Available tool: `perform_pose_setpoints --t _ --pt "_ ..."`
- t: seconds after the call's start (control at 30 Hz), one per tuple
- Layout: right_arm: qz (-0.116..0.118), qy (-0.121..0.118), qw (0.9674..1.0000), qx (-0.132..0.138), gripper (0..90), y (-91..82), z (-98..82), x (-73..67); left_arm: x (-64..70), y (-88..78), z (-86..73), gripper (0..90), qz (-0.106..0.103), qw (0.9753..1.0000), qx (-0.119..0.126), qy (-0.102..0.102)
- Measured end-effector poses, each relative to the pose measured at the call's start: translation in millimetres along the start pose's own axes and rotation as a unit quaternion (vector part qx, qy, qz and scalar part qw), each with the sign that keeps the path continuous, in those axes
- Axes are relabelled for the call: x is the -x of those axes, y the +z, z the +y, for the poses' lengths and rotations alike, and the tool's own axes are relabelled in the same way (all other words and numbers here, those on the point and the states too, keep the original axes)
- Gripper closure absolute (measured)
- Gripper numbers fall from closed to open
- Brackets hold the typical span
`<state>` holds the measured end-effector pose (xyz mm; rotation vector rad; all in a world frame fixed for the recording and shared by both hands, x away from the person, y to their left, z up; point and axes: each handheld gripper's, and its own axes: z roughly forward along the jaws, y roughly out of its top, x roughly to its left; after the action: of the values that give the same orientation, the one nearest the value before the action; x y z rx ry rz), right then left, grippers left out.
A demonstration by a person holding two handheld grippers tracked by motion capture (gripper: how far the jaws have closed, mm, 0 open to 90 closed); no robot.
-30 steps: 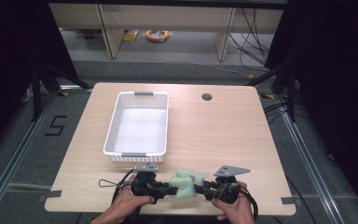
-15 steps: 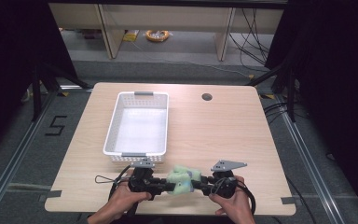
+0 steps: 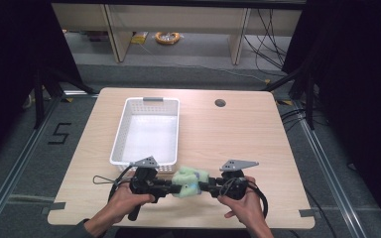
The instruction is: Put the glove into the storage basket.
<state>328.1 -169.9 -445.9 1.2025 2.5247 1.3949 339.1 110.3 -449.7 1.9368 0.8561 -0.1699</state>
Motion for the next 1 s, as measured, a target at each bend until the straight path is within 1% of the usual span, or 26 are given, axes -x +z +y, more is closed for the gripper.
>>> perform_pose_setpoints --t 0.03,0.07,0.1,0.2,0.27,0.3,0.33,0.37,0.4,0.43,0.47,0.5,0.53,0.57,0.6,0.63,0.67,0.73,0.77,0.8,0.83,0.87,0.9,0.93,0.97,1.0 --pt "0.005 0.012 0.9999 -0.001 69.7 0.3 2.4 -2.2 0.1 -1.4 2.2 73.2 0.004 1.0 0.001 -0.003" --pt "0.004 -0.001 1.0 0.005 69.7 0.9 5.3 0.1 -1.6 -3.5 4.7 73.2 0.001 1.0 -0.002 0.001" --pt "0.002 -0.002 1.0 0.004 69.7 0.8 8.0 -0.1 -1.9 -4.8 6.6 73.2 0.006 1.0 0.001 0.0" --pt "0.004 -0.004 1.0 0.008 69.8 2.1 15.5 0.1 -5.6 -9.0 12.8 73.2 0.006 1.0 -0.003 -0.004" --pt "0.003 0.005 1.0 0.004 69.7 2.4 20.7 -2.1 -7.1 -12.2 16.8 73.2 0.006 1.0 -0.001 -0.003" --pt "0.001 -0.005 1.0 0.008 69.7 2.8 23.7 -1.0 -8.6 -15.3 20.0 73.2 0.005 1.0 -0.002 0.0" --pt "0.001 -0.005 1.0 0.005 69.7 2.7 28.5 -1.5 -8.5 -16.8 21.7 73.2 0.011 0.9999 0.005 -0.002" --pt "0.006 -0.005 0.9999 0.006 69.7 3.8 31.8 -1.6 -9.6 -18.5 23.4 73.2 0.007 1.0 0.004 -0.002" --pt "0.004 -0.01 0.9999 0.008 69.7 4.0 34.5 -1.3 -10.6 -20.3 24.9 73.2 0.007 1.0 0.002 -0.001" --pt "0.005 -0.013 0.9999 0.007 69.7 4.5 37.2 -1.5 -10.9 -21.9 26.4 73.2 0.016 0.9998 0.007 -0.003" --pt "0.006 -0.003 1.0 0.005 69.7 4.6 40.1 -3.9 -12.5 -24.0 28.4 73.1 0.016 0.9999 0.006 -0.002" --pt "0.005 0.001 1.0 -0.001 69.7 4.5 43.6 -5.5 -14.0 -26.3 30.4 73.1 0.018 0.9998 0.006 -0.006" --pt "0.006 -0.014 0.9999 0.005 69.8 7.0 47.8 -3.4 -15.6 -28.4 31.8 73.1 0.018 0.9998 0.006 -0.003" --pt "0.008 -0.004 1.0 0.002 69.7 7.6 50.4 -5.8 -16.7 -30.3 33.2 73.1 0.02 0.9998 0.006 -0.003" --pt "0.008 -0.009 0.9999 0.002 69.7 8.4 53.6 -5.2 -17.1 -31.5 34.0 73.1 0.021 0.9997 0.009 -0.007" --pt "0.01 -0.017 0.9998 0.003 69.7 9.6 55.9 -4.4 -19.4 -34.8 36.0 73.1 0.022 0.9997 0.008 -0.005" --pt "0.006 -0.012 0.9999 -0.002 69.7 10.5 59.9 -5.5 -20.9 -37.1 37.5 73.1 0.019 0.9998 0.008 -0.008" --pt "0.012 -0.023 0.9997 0.002 69.7 14.0 65.1 -4.4 -22.7 -40.1 39.5 73.1 0.022 0.9997 0.006 -0.007" --pt "0.013 -0.017 0.9998 0.0 69.7 14.8 67.0 -5.9 -23.5 -41.6 40.5 73.1 0.028 0.9995 0.01 -0.007" --pt "0.007 -0.019 0.9998 -0.004 69.8 15.5 69.5 -7.1 -25.4 -44.3 42.4 73.1 0.027 0.9996 0.007 -0.009" --pt "0.004 -0.025 0.9997 0.002 69.7 17.9 72.5 -6.7 -27.1 -45.3 43.4 73.1 0.024 0.9996 0.007 -0.01" --pt "0.003 -0.033 0.9995 0.0 69.8 18.9 74.3 -6.2 -28.2 -46.6 44.5 73.1 0.029 0.9995 0.008 -0.011" --pt "0.008 -0.019 0.9998 -0.005 69.7 20.3 76.6 -8.4 -30.1 -48.5 45.7 73.1 0.031 0.9994 0.007 -0.012" --pt "0.008 -0.022 0.9997 -0.004 69.8 22.1 79.1 -7.8 -33.0 -50.8 47.7 73.1 0.028 0.9995 0.003 -0.013" --pt "0.009 -0.014 0.9998 -0.005 69.8 23.8 81.9 -8.7 -34.5 -52.5 48.9 73.1 0.03 0.9995 0.001 -0.012" --pt "0.007 -0.022 0.9997 -0.003 69.7 25.3 83.9 -7.3 -35.8 -53.8 50.0 73.1 0.035 0.9993 0.006 -0.013"
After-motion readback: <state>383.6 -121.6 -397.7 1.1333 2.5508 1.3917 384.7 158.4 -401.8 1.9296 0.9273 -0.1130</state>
